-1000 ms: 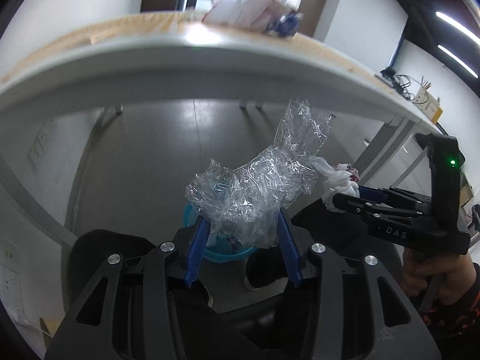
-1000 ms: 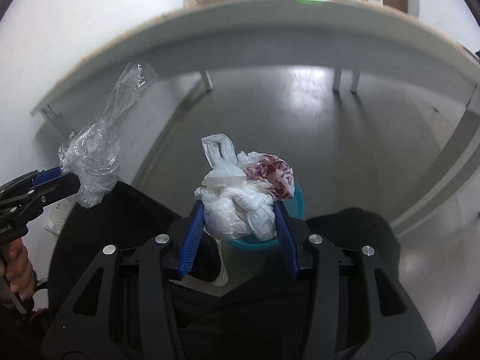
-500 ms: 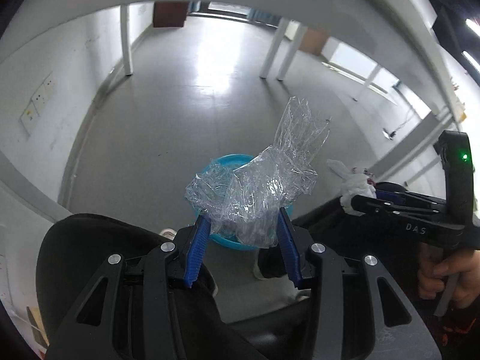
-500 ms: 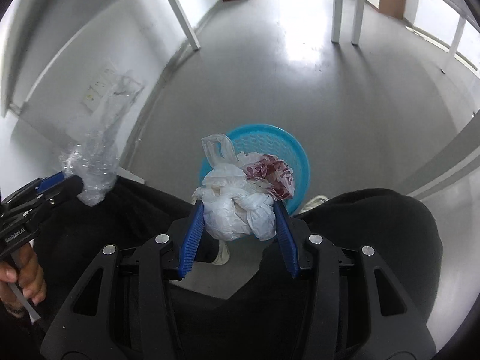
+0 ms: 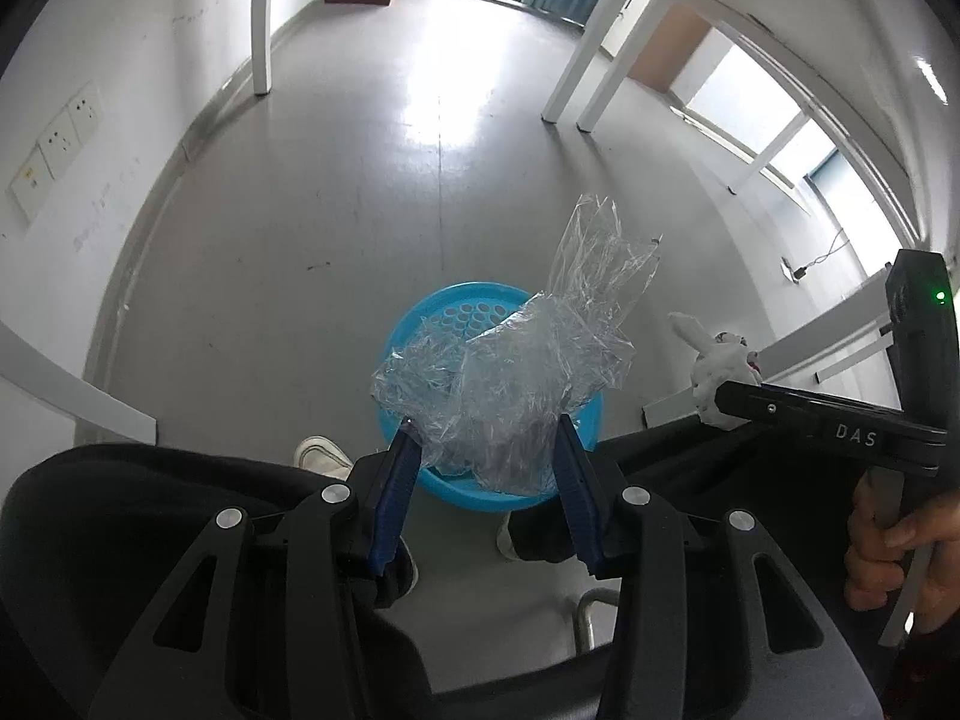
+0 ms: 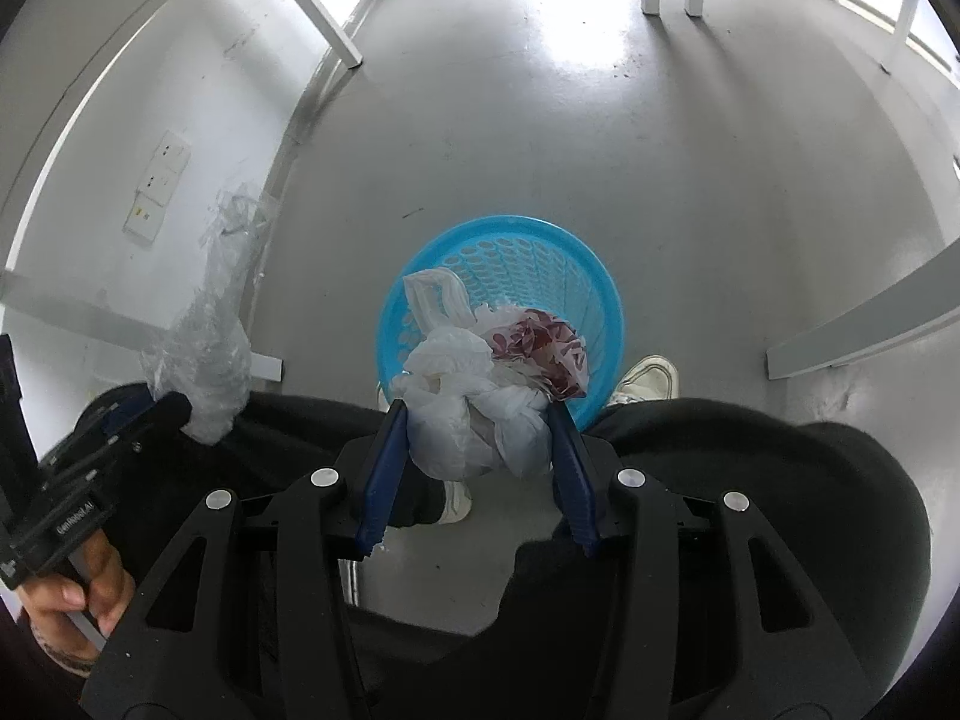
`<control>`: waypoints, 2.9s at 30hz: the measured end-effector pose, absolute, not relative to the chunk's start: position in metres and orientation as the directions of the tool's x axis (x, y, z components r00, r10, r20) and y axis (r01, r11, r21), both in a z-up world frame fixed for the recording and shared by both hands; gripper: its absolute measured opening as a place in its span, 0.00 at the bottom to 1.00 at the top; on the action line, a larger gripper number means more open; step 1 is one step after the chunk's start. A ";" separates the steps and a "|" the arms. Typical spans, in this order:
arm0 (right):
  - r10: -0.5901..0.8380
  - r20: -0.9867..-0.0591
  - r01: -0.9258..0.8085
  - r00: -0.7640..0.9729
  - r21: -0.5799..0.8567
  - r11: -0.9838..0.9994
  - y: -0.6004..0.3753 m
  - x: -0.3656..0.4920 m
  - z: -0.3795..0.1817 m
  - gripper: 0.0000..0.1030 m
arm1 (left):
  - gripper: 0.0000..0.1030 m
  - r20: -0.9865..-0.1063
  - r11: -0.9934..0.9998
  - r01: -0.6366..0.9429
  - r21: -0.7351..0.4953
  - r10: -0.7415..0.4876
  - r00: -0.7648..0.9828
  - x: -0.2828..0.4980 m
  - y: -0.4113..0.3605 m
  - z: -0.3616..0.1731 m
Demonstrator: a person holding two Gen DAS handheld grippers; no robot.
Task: Collect trash
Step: 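Lower the left tool over the blue wastebasket and open to drop wrap, then raise the open left tool away from the wastebasket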
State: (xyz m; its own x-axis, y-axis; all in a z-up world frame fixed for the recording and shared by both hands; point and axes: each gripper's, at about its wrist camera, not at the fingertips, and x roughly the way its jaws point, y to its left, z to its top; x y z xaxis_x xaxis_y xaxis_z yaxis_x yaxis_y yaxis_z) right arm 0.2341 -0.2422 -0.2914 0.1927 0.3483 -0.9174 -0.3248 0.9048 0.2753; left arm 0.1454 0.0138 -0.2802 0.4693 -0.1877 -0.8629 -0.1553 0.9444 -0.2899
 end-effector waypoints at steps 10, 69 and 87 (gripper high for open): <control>0.302 -0.944 -0.302 0.135 0.251 0.920 -0.231 0.264 -0.326 0.43 | 0.43 -0.908 0.921 -0.245 -0.302 -0.200 0.368 0.189 0.018 -0.329; 0.209 -0.950 -0.332 0.232 0.125 0.935 -0.202 0.273 -0.332 0.76 | 0.67 -0.890 0.892 -0.292 -0.346 -0.214 0.403 0.211 0.035 -0.324; 0.340 -0.873 -0.407 0.350 0.185 0.895 -0.225 0.197 -0.244 0.83 | 0.67 -0.839 0.941 -0.169 -0.293 -0.168 0.517 0.149 0.007 -0.238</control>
State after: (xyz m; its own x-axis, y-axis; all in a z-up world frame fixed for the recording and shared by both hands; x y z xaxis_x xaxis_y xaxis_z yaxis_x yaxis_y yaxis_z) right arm 0.1965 -0.2252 -0.2442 0.3499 0.3398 -0.8730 -0.4066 0.8946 0.1852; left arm 0.1485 0.0067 -0.2378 0.5173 -0.1680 -0.8392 -0.1690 0.9412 -0.2926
